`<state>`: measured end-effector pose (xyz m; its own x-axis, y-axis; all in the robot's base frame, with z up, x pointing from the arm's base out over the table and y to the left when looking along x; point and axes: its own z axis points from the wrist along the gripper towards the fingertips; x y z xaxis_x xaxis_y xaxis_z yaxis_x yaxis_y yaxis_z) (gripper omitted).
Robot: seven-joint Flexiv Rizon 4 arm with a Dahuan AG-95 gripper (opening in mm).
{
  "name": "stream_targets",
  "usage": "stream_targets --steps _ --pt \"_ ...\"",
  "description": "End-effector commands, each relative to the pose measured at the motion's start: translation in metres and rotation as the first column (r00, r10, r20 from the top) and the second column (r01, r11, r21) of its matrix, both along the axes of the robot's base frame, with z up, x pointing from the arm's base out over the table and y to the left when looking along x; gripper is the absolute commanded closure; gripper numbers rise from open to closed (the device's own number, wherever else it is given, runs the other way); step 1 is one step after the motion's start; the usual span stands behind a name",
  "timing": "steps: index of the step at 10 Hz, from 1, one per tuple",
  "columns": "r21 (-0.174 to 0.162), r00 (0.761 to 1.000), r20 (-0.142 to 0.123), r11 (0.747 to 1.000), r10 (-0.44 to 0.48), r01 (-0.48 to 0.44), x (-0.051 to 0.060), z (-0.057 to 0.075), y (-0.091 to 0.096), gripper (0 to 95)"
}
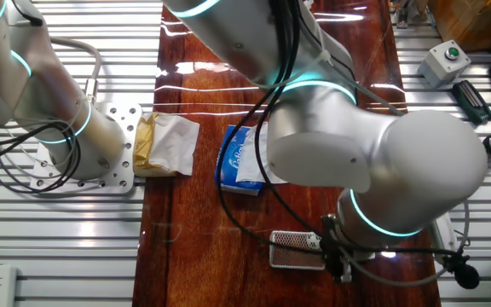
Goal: Push the soccer ball into the goal
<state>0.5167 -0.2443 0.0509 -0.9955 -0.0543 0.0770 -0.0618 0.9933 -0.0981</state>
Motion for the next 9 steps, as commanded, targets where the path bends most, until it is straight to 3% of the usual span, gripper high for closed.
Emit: stream_targets --steps 1,5,6,8,9 --pt "0.0 0.999 0.006 0.999 -0.032 0.032 0.0032 0.0006 0.0123 95.0" --pt "0.024 0.999 0.011 0.999 -0.045 0.044 0.0037 0.0023 0.0158 95.0" --pt "0.011 1.0 0.009 1.0 -0.018 0.017 0.0035 0.0027 0.0156 95.0" --pt "-0.091 0.991 -0.01 0.987 0.132 -0.133 0.0014 0.0072 0.0142 95.0" --pt "-0.108 0.985 -0.017 0.979 0.174 -0.175 0.0002 0.0102 0.0134 95.0"
